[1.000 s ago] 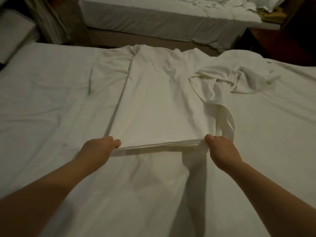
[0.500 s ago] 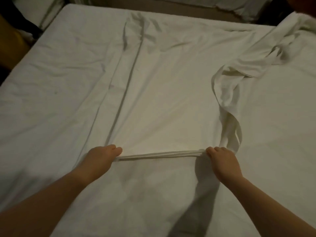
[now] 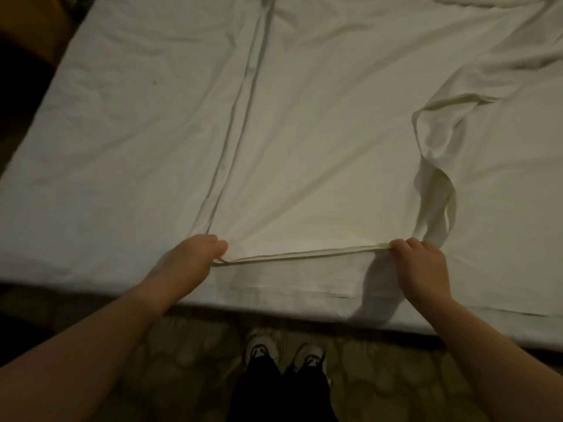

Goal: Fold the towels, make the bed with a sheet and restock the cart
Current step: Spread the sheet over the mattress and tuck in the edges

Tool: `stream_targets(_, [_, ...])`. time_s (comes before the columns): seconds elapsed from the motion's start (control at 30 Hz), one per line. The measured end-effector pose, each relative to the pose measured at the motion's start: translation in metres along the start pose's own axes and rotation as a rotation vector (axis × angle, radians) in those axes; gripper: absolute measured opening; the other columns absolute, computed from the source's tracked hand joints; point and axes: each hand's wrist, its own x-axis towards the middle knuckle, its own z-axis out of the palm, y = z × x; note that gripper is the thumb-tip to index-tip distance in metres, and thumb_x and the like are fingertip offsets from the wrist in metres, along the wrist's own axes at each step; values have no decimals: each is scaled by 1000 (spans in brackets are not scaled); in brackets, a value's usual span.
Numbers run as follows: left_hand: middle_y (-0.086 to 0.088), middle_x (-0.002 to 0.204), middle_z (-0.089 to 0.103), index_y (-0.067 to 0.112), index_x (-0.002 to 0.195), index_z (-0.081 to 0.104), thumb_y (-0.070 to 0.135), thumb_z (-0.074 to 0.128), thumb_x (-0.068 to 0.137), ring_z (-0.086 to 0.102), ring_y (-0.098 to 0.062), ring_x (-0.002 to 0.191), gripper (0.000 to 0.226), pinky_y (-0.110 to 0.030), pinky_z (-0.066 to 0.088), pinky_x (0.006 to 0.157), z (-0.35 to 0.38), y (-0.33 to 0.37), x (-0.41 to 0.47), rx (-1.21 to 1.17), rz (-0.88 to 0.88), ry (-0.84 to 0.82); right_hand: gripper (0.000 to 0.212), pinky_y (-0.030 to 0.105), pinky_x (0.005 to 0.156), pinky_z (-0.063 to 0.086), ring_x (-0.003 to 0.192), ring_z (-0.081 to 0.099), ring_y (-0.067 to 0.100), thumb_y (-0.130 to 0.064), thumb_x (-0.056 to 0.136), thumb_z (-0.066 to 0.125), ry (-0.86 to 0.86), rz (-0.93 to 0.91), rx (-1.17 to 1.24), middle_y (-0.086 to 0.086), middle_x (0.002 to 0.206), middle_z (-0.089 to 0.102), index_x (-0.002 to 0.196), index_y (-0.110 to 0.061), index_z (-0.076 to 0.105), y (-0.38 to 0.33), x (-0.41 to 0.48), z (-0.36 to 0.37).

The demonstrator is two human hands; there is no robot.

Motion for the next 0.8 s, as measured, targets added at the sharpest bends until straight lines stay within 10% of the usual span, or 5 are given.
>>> stream_targets(0.27, [-6,109,55,16,103,59,0,47,84,51,-24,103,28,-31,40,82,14,-9,-43,16,-289,-204,16,38,62,45,66,58,37,3,73,71,60,-122,43,16,75,65,87,-5,69,-22,-41,15])
stream_targets(0.63, [-12,107,63,15,108,57,9,41,94,56,-23,93,22,-31,47,84,27,-1,-51,-711,-877,257,19,44,83,38,97,54,40,-10,88,57,54,-65,162,18,103,61,106,-9,64,-50,-48,36])
stream_targets(0.8, [-10,103,59,10,113,58,26,52,95,56,-23,91,25,-34,50,75,11,3,-28,-820,-913,94,11,43,73,42,83,58,40,-12,90,58,110,-153,220,18,88,63,95,-6,66,-70,-38,34])
